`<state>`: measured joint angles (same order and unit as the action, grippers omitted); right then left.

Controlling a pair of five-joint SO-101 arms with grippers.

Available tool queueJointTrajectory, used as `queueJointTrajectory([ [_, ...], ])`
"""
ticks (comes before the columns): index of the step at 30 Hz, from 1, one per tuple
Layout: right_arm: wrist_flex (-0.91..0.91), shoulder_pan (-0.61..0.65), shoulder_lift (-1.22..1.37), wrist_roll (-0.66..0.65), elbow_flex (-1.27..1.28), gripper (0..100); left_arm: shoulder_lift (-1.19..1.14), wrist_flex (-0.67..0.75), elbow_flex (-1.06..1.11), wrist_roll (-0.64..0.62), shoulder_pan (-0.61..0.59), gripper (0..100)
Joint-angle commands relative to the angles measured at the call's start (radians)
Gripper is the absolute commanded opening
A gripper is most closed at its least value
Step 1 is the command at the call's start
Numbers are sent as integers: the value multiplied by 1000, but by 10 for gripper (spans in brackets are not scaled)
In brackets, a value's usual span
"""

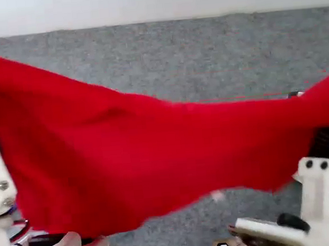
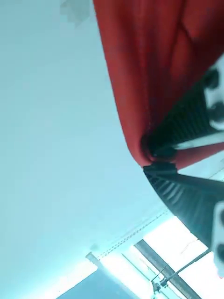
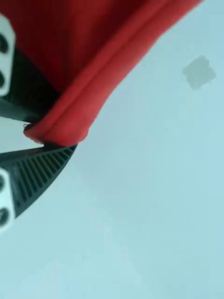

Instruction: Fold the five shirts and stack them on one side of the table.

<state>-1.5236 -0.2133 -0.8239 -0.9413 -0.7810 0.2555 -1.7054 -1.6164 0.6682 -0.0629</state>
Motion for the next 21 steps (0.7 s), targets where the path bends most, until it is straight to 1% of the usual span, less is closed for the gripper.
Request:
queueJointTrajectory([
  [1, -108, -50, 12, -25, -8, 9, 31, -48, -22, 5, -5, 15],
  [4, -236, -48, 62, -18, -8, 9, 29, -48, 61, -2, -5, 15],
  [5, -263, -48, 84, -15, -6, 9, 28, -48, 99, -21, -6, 15],
  [8, -266, -48, 150, 6, 41, 9, 28, -48, 268, -78, -35, 15],
  [12, -260, -45, 225, 57, 187, 9, 26, -46, 565, -86, -34, 15],
  [14, -228, -15, 263, 91, 288, 9, 26, -29, 733, -86, -34, 15],
  [15, -205, -4, 285, 104, 341, 9, 26, -9, 822, -84, -32, 15],
  [17, -134, 2, 325, 123, 442, 9, 26, 77, 993, -84, -32, 15],
  [21, 122, 22, 404, 138, 638, 9, 26, 347, 1320, -84, -32, 15],
])
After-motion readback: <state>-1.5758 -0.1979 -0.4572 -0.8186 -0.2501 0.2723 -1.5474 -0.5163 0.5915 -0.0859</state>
